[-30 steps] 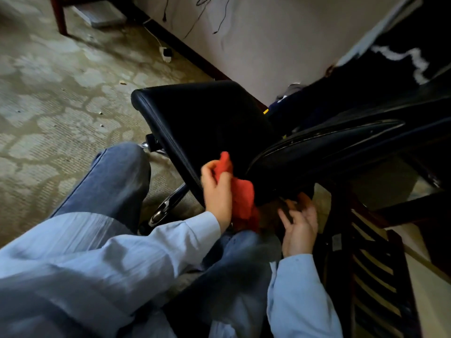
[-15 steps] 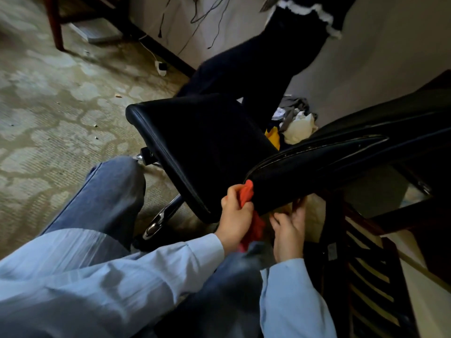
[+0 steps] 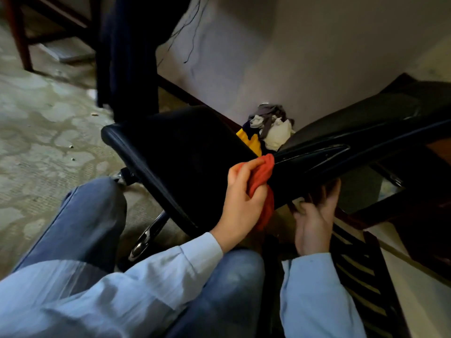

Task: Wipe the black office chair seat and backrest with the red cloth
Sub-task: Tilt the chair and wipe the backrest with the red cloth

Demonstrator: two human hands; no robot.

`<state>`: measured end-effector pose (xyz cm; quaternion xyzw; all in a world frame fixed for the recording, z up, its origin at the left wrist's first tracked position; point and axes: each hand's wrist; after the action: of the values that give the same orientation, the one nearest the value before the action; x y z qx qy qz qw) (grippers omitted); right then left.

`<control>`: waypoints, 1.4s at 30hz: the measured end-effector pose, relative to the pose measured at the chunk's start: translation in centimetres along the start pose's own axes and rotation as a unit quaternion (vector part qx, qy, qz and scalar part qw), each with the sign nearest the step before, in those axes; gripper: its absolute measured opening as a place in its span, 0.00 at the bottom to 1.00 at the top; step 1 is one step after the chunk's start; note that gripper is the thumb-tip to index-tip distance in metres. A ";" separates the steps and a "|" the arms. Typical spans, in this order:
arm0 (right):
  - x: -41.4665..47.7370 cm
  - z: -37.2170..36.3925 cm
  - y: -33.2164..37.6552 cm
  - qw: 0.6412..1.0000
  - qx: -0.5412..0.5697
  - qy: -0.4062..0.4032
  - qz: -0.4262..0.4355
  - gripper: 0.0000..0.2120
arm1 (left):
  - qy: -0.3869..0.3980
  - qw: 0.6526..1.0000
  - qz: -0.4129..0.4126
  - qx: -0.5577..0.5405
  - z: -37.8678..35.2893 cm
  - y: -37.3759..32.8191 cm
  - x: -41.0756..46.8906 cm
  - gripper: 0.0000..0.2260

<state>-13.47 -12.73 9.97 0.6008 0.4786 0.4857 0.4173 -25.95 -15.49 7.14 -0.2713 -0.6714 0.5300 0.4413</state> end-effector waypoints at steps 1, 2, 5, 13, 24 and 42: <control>0.2 -0.2 0.4 1.000 0.000 0.002 0.006 0.39 | 0.006 1.000 -0.025 0.009 -0.1 -0.3 0.3 0.18; 0.2 -0.3 0.6 1.000 0.001 0.006 0.010 0.39 | 0.015 0.998 -0.051 0.018 -0.1 -0.6 0.6 0.17; -0.1 -0.4 0.7 1.000 0.013 0.021 0.010 0.39 | 0.047 0.985 -0.158 0.058 -0.4 -3.1 2.5 0.18; -0.5 -0.9 0.6 0.999 0.029 0.015 -0.019 0.40 | 0.171 0.932 -0.256 0.192 -1.1 -7.9 5.8 0.16; -0.4 -0.7 0.9 0.999 0.025 0.004 -0.027 0.38 | 0.210 0.943 -0.185 0.182 0.1 -4.9 3.7 0.18; 0.7 -1.9 7.5 0.983 -0.047 0.035 0.172 0.43 | 0.208 0.937 -0.260 0.106 -1.9 -6.2 5.9 0.19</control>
<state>-13.99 -13.41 17.72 0.6364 0.3590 0.5933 0.3379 -26.37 -11.51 14.94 -0.1426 -0.5518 0.3966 0.7197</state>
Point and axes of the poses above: each hand's wrist, its own x-axis towards the middle knuckle, its own z-axis out of the back of the hand, y = z × x, and after that the axes turned 10 degrees about x, right-handed
